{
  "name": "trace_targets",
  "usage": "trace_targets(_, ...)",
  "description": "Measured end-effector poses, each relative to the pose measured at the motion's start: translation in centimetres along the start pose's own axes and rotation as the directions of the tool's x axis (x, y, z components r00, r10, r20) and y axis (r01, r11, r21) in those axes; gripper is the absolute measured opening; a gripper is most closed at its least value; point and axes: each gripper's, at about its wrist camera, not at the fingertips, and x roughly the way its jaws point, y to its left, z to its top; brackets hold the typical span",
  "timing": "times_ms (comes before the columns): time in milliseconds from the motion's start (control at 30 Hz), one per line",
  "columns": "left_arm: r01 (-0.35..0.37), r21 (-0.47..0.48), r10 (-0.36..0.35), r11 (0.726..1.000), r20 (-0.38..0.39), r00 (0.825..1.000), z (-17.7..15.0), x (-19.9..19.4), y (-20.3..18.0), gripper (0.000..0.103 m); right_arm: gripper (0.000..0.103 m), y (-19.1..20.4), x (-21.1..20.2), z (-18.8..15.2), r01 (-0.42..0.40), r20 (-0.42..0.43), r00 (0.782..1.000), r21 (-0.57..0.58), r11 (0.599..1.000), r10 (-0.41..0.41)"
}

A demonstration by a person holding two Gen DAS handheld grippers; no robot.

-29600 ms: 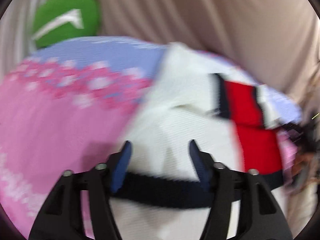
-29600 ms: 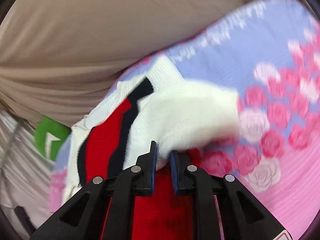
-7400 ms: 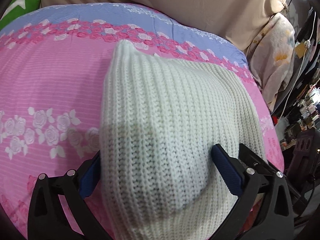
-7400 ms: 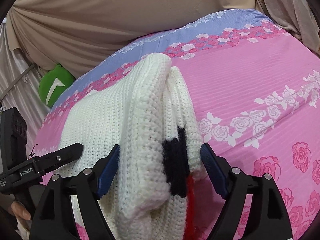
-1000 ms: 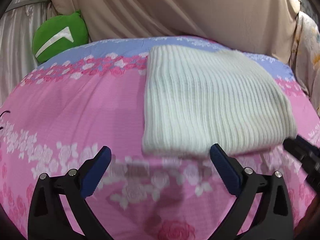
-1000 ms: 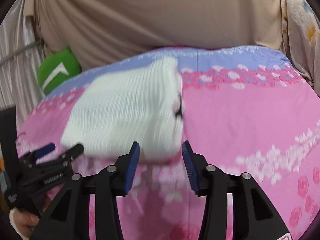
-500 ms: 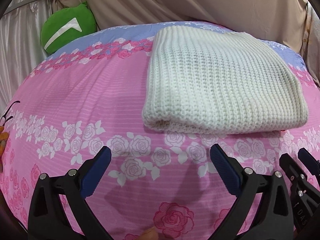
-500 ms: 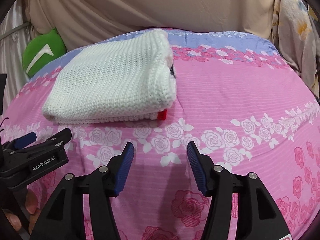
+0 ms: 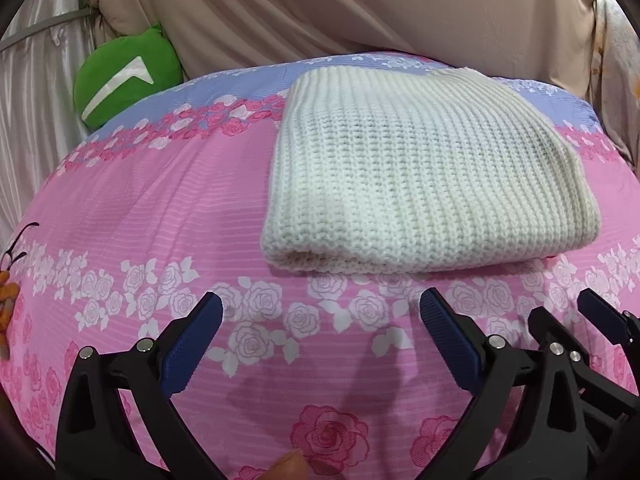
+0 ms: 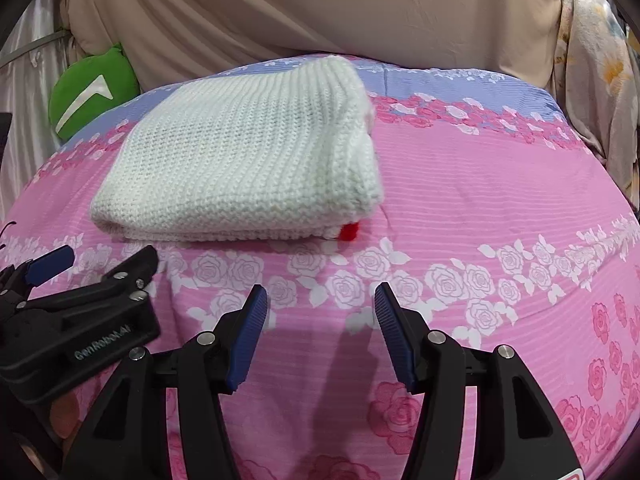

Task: Fold small clothes

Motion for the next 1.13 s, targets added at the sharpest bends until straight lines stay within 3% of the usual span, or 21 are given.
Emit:
trace_targets(767, 0.030, 0.008, -0.030, 1.000, 0.021, 0.999, 0.26, 0.07, 0.16, 0.097, 0.055, -0.36, 0.08, -0.13, -0.003, -0.004, 1.000, 0.022, 1.000, 0.003)
trace_targets(1133, -0.008, 0.009, 0.007, 1.000, 0.037, 0.999, 0.14, -0.31, -0.18, 0.095, 0.055, 0.15, 0.06, -0.34, 0.016, -0.010, 1.000, 0.012, 1.000, -0.016)
